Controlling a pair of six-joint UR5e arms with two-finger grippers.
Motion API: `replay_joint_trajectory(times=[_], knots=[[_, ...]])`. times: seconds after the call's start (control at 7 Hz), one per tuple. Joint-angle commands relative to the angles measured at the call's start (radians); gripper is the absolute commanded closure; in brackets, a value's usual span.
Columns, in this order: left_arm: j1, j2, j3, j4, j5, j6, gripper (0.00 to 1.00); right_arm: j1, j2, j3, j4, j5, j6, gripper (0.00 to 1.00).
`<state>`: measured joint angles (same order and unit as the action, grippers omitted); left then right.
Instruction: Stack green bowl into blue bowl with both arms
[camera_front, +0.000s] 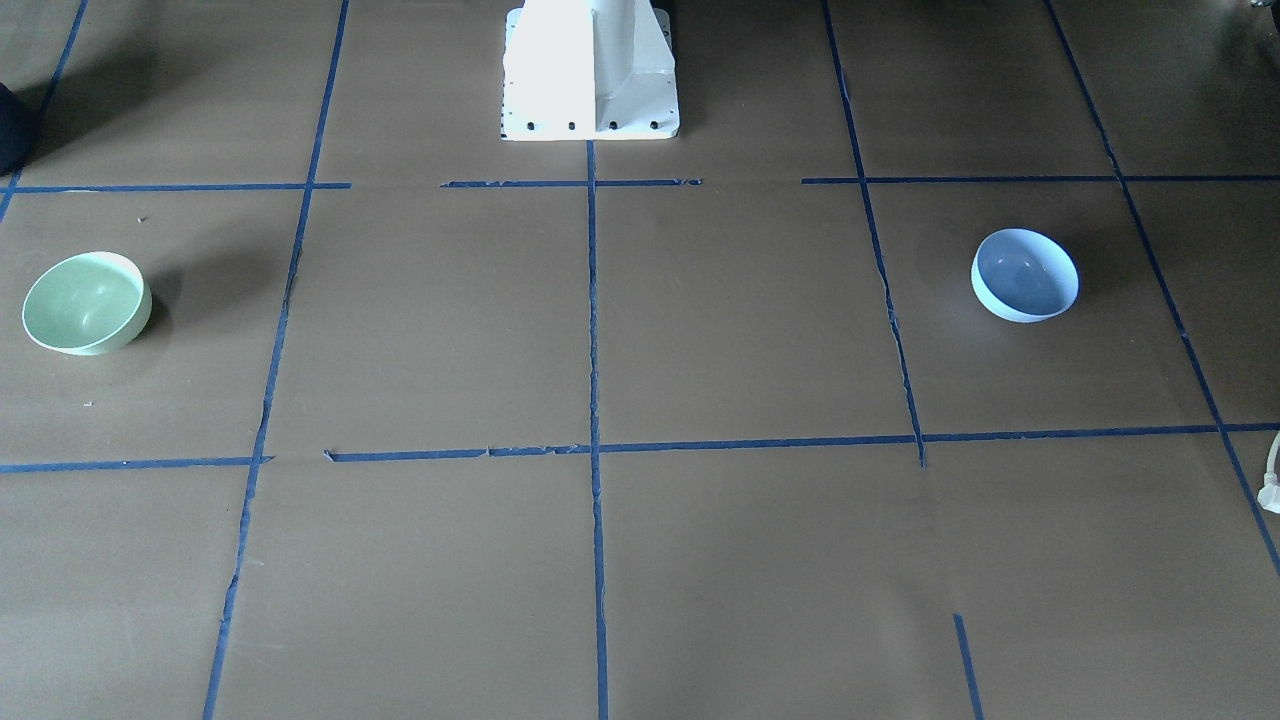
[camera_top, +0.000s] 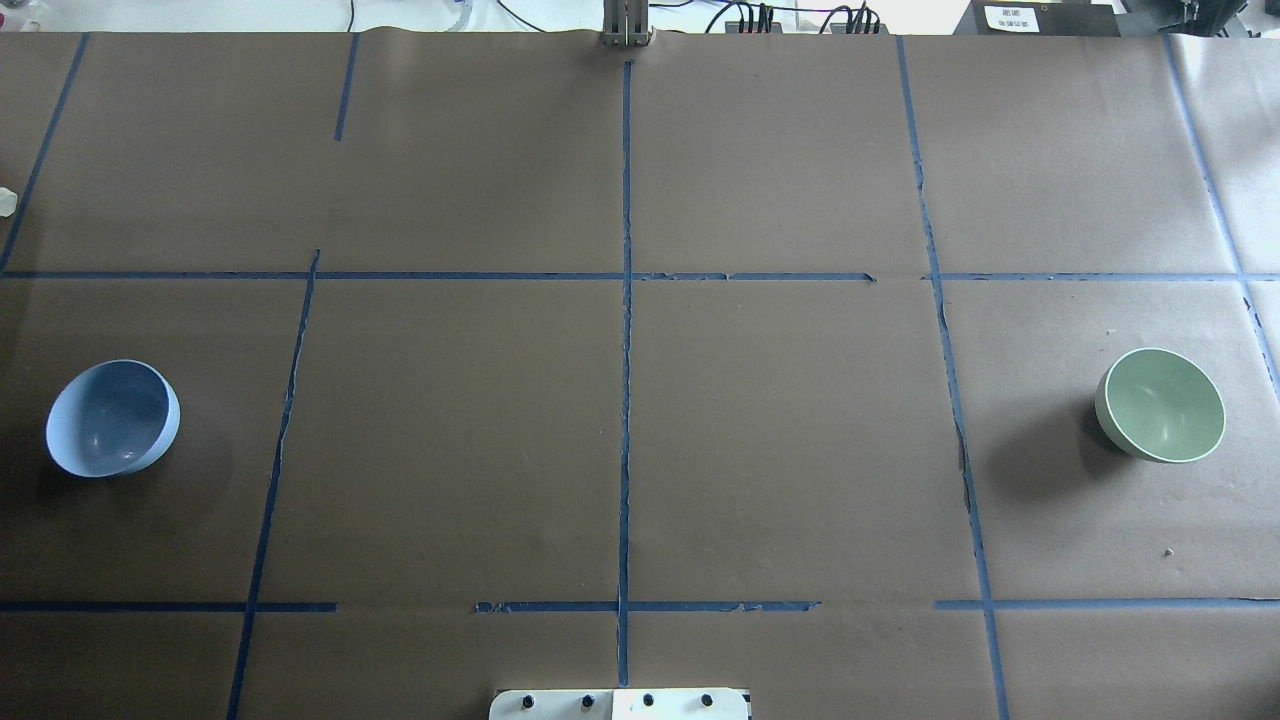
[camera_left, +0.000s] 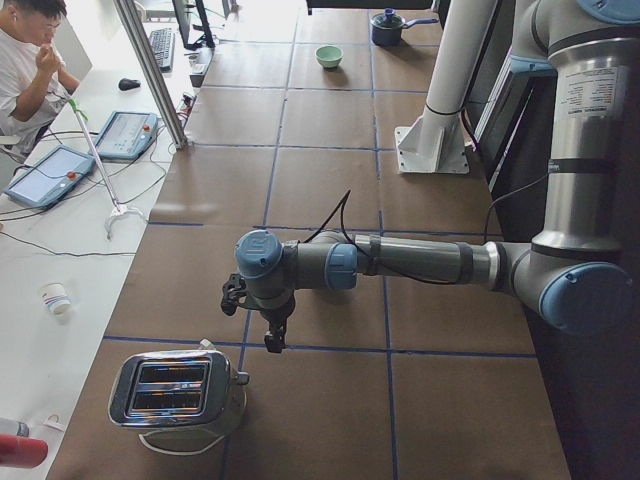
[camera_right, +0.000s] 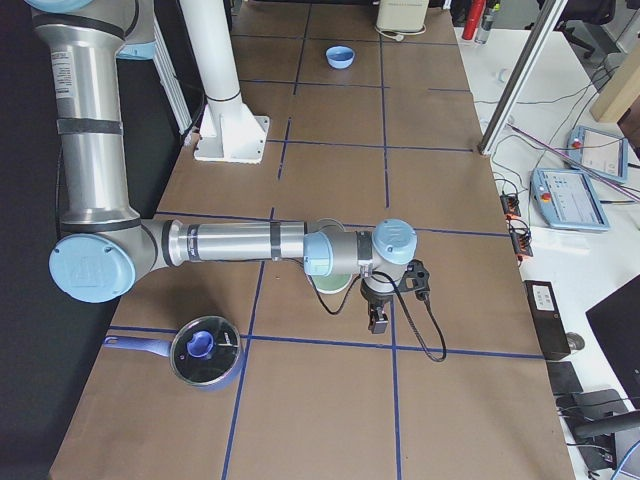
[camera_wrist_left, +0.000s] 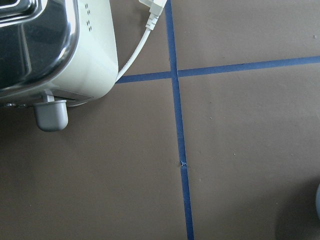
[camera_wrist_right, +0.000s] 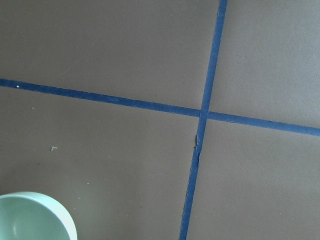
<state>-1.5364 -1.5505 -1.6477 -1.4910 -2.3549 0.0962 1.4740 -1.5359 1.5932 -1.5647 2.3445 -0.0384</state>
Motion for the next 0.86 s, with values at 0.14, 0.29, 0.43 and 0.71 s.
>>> replay_joint_trajectory(times=[0.14,0.29,0.43,0.71], knots=[[0.001,-0.016,-0.006,0.003,0.000,-0.001,0.00,0.000,-0.006,0.007,0.000,-0.001,0.002,0.00],[0.002,-0.016,-0.007,0.003,0.000,-0.001,0.00,0.000,-0.006,0.007,0.000,-0.001,0.002,0.00],[0.002,-0.017,-0.009,0.001,0.006,0.000,0.00,0.000,-0.006,0.007,0.000,-0.001,0.002,0.00],[0.002,-0.019,-0.005,0.003,0.005,-0.001,0.00,0.000,-0.007,0.007,0.000,-0.001,0.003,0.00]])
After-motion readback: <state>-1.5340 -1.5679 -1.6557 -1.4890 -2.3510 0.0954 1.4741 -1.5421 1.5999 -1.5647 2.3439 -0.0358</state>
